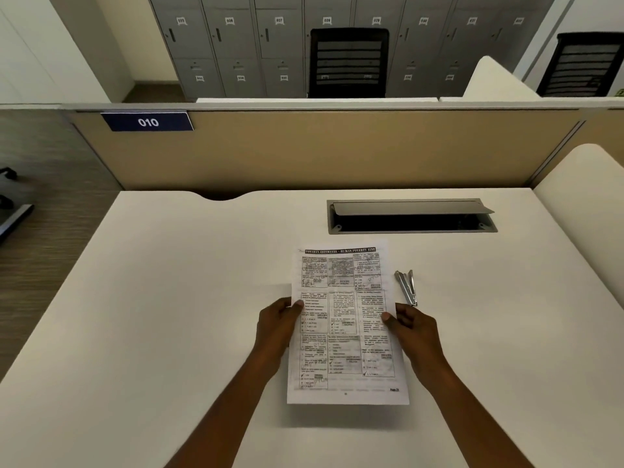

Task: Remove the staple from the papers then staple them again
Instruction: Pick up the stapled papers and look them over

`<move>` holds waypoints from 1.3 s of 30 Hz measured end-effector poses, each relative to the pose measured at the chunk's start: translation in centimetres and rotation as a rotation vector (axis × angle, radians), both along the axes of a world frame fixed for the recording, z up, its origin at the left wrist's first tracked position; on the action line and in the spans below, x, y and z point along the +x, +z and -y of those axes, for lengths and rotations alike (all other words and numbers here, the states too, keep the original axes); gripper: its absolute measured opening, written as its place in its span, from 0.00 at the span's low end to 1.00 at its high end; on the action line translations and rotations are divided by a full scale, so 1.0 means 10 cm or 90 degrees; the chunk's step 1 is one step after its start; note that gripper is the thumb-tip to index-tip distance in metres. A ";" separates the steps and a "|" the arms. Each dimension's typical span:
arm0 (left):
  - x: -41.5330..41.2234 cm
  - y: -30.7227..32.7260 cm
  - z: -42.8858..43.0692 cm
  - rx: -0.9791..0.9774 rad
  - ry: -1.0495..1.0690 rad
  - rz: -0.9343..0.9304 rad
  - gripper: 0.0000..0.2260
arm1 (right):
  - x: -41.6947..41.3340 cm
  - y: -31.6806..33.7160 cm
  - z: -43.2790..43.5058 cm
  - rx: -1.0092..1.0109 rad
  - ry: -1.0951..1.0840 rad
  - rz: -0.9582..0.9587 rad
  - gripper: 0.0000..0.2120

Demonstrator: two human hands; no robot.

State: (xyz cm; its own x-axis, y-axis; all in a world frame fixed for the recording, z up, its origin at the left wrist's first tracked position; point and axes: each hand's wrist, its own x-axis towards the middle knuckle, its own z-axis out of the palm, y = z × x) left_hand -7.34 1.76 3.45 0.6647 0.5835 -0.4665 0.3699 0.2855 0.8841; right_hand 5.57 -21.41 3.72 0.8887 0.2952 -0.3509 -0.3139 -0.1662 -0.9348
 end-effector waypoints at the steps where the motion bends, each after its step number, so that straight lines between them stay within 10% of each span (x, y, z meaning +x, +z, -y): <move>1: 0.04 0.08 -0.02 0.000 0.009 0.022 0.06 | -0.01 0.06 0.01 0.009 0.003 0.003 0.11; 19: 0.26 1.16 -0.23 -0.016 0.137 0.258 0.04 | -0.15 0.72 0.16 0.087 0.080 0.077 0.12; 39: 0.15 1.33 -0.12 -0.060 0.094 0.257 0.13 | -0.17 0.85 -0.10 0.128 0.039 0.112 0.10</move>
State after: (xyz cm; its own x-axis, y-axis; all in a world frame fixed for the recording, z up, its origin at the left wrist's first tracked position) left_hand -5.83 2.94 16.79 0.7173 0.6535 -0.2417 -0.0513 0.3955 0.9170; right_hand 3.90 -20.46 12.20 0.9091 0.3986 -0.1212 -0.1383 0.0142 -0.9903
